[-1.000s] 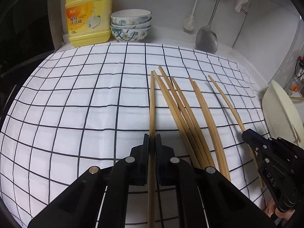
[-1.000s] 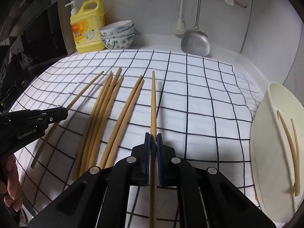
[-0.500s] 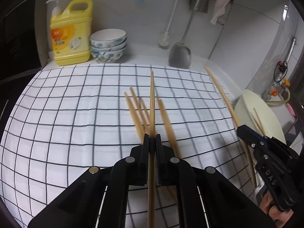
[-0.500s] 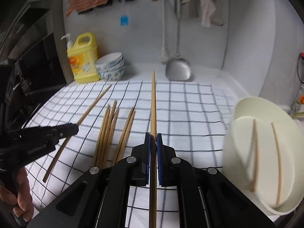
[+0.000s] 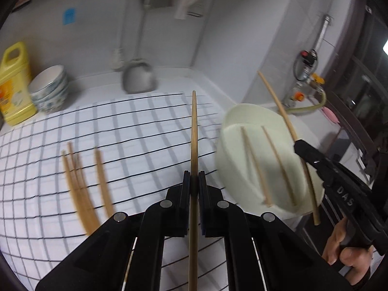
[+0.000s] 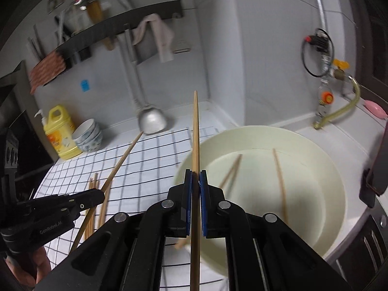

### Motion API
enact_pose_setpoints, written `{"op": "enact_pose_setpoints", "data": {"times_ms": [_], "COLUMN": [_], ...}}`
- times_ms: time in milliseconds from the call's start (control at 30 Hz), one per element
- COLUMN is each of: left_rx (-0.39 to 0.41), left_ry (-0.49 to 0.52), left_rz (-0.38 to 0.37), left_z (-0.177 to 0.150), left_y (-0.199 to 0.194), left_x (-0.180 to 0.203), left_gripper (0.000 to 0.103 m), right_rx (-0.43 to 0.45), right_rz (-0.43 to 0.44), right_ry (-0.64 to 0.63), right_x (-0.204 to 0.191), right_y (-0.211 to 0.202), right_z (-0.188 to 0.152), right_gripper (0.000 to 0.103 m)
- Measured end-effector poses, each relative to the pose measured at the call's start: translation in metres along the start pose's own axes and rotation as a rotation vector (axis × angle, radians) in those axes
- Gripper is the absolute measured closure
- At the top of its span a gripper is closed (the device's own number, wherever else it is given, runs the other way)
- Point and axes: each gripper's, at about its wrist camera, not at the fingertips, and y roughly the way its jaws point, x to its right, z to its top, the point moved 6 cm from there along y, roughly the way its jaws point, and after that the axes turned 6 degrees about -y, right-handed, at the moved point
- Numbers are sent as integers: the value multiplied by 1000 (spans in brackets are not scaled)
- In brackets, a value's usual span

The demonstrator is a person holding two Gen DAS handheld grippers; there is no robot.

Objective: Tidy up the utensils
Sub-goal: 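Lift both held chopsticks and carry them over the cream basin, then open both tools to release the chopsticks into the basin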

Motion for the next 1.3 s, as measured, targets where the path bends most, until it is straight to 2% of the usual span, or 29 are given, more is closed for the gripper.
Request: {"op": "enact_pose_setpoints", "data": {"times_ms": [100, 200, 400, 567, 800, 1067, 1100, 1167, 1200, 1233, 1300], "left_rx": [-23, -46, -109, -132, -164, -168, -164, -133, -104, -74, -40], "left_ry": [42, 87, 104, 109, 106, 106, 106, 106, 104, 100, 97], "left_rz": [-44, -49, -59, -41, -18, 1, 5, 18, 26, 26, 26], "left_z": [4, 5, 5, 12, 10, 19, 21, 26, 29, 32, 37], "left_y": [16, 36, 70, 90, 113, 120, 118, 111, 105, 98, 87], "left_x": [36, 65, 94, 103, 107, 107, 107, 105, 103, 101, 98], "left_gripper": [96, 96, 96, 96, 96, 94, 88, 64, 36, 22, 22], "right_rx": [-3, -15, -62, -89, -103, -103, -102, -95, -88, -85, -80], "right_rz": [-24, -52, -46, -50, -56, -77, -85, -98, -110, -115, -118], "right_ry": [51, 85, 118, 168, 170, 195, 202, 201, 201, 200, 197], "right_x": [27, 47, 67, 82, 84, 90, 92, 94, 94, 95, 94], "right_y": [-3, -4, 9, 18, 23, 25, 24, 23, 21, 20, 18], "right_z": [-2, -6, -16, -25, -28, -29, -29, -28, -27, -27, -26], "right_gripper": [97, 97, 97, 97, 97, 96, 95, 73, 70, 70, 70]}}
